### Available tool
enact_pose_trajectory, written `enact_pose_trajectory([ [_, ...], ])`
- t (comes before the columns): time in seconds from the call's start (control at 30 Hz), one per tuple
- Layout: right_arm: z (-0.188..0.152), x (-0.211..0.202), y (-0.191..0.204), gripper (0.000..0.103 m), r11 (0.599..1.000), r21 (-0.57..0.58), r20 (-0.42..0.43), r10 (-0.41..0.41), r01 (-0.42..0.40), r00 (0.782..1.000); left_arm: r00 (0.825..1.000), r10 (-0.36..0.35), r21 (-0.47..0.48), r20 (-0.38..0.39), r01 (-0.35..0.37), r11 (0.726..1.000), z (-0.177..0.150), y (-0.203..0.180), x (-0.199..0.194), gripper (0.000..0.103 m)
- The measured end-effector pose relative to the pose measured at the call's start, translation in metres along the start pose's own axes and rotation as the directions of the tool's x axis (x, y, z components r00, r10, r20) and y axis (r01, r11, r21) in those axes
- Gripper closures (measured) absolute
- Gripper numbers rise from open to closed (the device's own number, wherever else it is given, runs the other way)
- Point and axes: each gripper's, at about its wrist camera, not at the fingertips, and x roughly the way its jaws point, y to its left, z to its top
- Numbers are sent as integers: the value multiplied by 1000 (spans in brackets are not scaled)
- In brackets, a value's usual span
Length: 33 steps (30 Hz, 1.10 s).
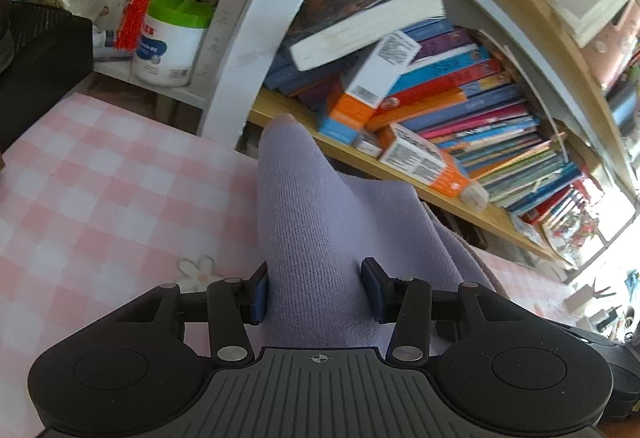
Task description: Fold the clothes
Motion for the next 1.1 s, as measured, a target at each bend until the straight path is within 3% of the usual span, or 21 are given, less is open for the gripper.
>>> enact_pose_trajectory([
  [0.27, -3, 24, -15, 68, 1000, 4, -10, 1, -1, 1000, 1000, 9, -1, -22, -9, 1000, -3, 14, 25, 54],
  [0.47, -12, 29, -34, 52, 990, 140, -26, 15, -11, 1000, 999, 29, 23, -17, -29, 999, -7, 18, 27, 38],
  [0.53, -13, 28, -36, 45, 986, 169, -29, 8, -3, 1000, 999, 41, 41, -12, -40, 998, -7, 16, 25, 38],
  [0.6, -12, 27, -35, 33, 986, 166, -37, -17, 23, 999, 998, 56, 61, -4, -55, 997, -7, 13, 22, 38],
  [0.77, -10, 15, -31, 14, 984, 150, -44, -87, 92, 995, 994, 103, 147, 30, -107, 983, -9, -1, 7, 37],
  [0.9, -13, -2, -31, 11, 974, 178, -47, -137, 143, 989, 988, 137, 173, 68, -147, 974, -16, -11, -13, 32],
  [1.1, -25, -42, -12, 7, 962, 137, 43, -242, 234, 969, 977, 187, 204, 100, -204, 958, -39, -27, -45, 23],
])
